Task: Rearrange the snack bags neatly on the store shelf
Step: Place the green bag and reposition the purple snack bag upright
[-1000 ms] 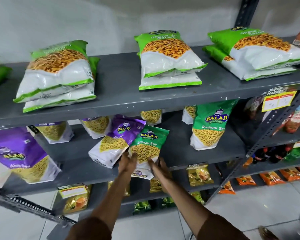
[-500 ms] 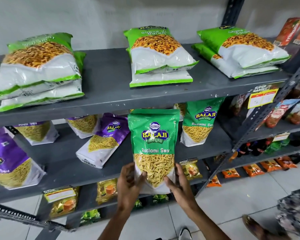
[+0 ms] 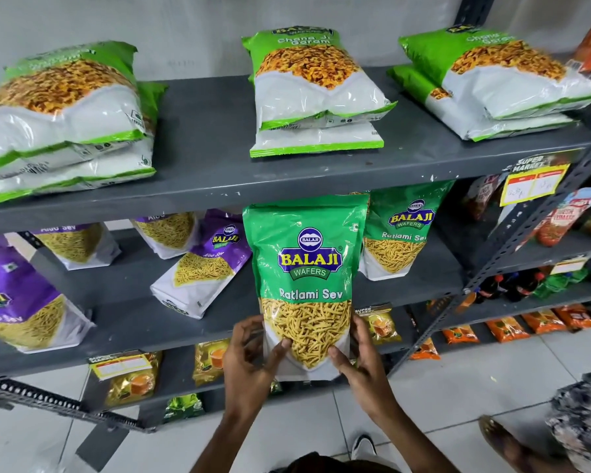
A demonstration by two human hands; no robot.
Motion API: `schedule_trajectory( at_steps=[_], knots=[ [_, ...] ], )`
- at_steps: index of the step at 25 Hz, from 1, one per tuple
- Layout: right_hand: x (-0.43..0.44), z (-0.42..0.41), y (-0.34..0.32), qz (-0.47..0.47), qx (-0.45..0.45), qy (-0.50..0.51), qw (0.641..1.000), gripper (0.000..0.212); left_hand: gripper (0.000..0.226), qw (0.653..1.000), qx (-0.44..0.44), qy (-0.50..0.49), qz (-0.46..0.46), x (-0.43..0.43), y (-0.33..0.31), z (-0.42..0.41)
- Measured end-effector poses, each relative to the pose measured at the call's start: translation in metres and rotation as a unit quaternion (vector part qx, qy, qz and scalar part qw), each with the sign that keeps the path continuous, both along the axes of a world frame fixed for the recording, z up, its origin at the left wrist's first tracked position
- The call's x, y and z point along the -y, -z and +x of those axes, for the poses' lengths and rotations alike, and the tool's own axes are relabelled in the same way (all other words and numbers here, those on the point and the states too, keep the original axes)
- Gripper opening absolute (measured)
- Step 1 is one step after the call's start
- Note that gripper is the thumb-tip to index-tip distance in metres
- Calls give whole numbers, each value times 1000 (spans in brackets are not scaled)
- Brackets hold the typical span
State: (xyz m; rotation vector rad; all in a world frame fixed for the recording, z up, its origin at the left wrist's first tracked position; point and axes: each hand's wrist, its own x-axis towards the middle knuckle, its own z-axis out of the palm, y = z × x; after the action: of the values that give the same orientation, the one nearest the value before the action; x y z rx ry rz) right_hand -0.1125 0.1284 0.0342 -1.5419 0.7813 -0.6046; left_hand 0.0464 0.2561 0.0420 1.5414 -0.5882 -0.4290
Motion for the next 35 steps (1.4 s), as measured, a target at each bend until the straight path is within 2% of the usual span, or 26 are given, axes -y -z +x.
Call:
schedule_trajectory(
  at_steps=[5,8,14,19,22,24,26,28,30,31,33,35],
  knots=[
    [25,13,1,5,-27,-37,999,55,60,999,2,9,34,19,6,18],
    [51,25,10,-15,-50,-43,998,69,62,998,-8,6,65,41,4,31],
    [107,76,11,-32,-88,-19,995,69,77,995,42,-23,91,104,1,51],
    [136,97,18,-60,-96,-12,994,77,73,995,26,-20,93,142,17,65],
    [146,102,26,-71,-65,-38,995,80,72,994,17,-29,100,152,24,70],
    [150,104,27,-66,-83,-45,993,81,71,994,22,-29,98,157,24,71],
    [147,102,32,-79,-100,-16,992,83,66,993,18,-8,112,159,24,70],
    [127,100,41,-61,-91,106,988,87,62,990,54,21,126,151,28,75],
    [89,111,46,-20,-67,234,970,78,57,982,135,24,129,135,28,90],
    [66,123,47,-8,-40,238,970,69,52,979,164,23,122,127,23,101],
    [21,151,44,7,3,162,987,46,39,973,195,30,118,109,9,128],
    [-1,187,45,1,-6,104,995,32,36,965,232,12,125,88,-1,166]
  ],
)
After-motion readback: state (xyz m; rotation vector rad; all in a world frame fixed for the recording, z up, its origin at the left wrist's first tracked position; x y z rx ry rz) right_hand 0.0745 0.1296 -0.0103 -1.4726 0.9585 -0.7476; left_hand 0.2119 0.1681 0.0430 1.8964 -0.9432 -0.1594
